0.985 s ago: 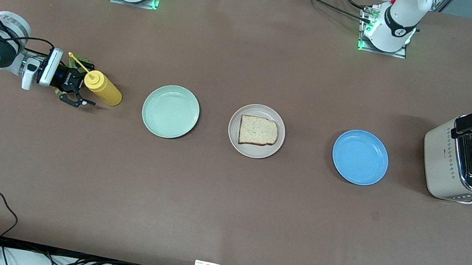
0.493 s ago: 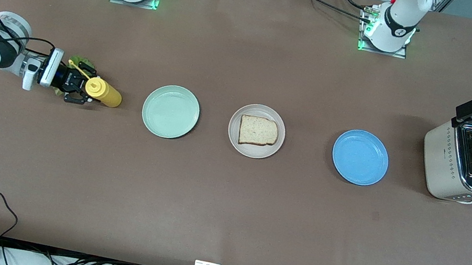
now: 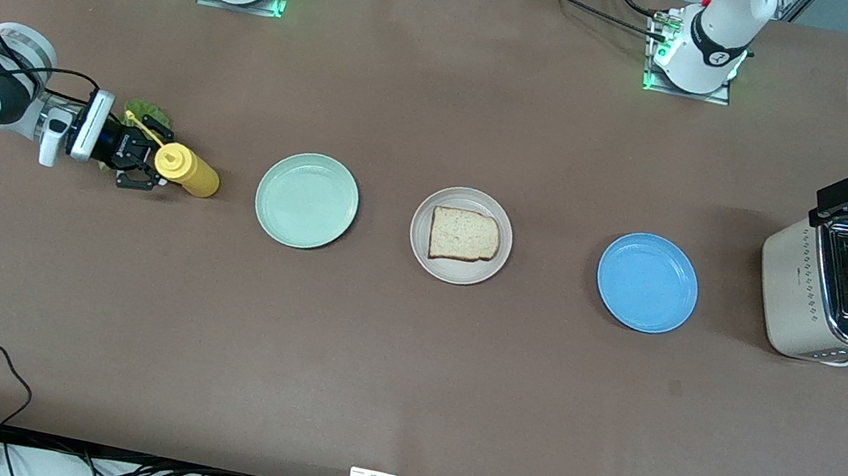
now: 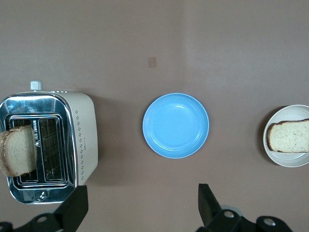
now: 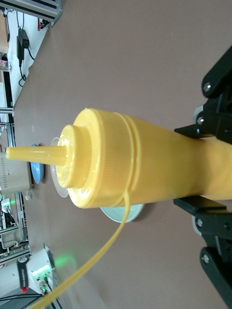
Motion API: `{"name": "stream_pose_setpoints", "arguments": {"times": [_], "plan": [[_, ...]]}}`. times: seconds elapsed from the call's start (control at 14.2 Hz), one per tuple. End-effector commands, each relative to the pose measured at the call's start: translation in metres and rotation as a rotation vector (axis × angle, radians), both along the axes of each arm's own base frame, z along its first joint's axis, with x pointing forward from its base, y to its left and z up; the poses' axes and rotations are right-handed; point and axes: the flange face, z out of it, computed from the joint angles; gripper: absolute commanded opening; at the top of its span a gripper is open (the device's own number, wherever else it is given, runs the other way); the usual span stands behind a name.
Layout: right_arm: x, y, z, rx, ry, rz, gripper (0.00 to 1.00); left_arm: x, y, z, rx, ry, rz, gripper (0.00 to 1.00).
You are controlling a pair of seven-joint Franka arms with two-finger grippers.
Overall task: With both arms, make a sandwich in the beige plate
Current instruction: 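Lift the bottle with the right gripper and carry it over the bread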
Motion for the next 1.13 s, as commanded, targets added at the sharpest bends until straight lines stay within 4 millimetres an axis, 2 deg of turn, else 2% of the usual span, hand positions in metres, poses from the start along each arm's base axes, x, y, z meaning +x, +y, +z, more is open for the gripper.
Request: {"name": "stream_pose_setpoints", "arguments": {"times": [0.0, 0.28, 0.63, 0.84, 0.99, 1.06], "plan": [[0.015, 0.021, 0.045, -0.031, 0.015, -0.035, 0.00, -0.007, 0.007, -0.005, -0.006, 0.024, 0.011, 1.00], [0.031, 0.065, 0.101, -0.110, 0.050, -0.068, 0.00, -0.004, 0.002, -0.006, -0.003, 0.020, 0.010, 1.00], [0.037, 0.144, 0.165, -0.254, 0.114, -0.126, 0.00, -0.006, 0.001, 0.003, -0.001, 0.003, 0.013, 1.00], [0.031, 0.203, 0.192, -0.377, 0.140, -0.154, 0.00, -0.002, -0.003, 0.003, -0.001, -0.003, 0.000, 1.00], [0.025, 0.237, 0.199, -0.422, 0.151, -0.178, 0.00, 0.008, 0.002, 0.005, -0.020, -0.024, -0.001, 1.00], [0.023, 0.252, 0.201, -0.439, 0.154, -0.195, 0.00, 0.009, -0.003, 0.004, -0.021, -0.021, -0.012, 1.00]]}}
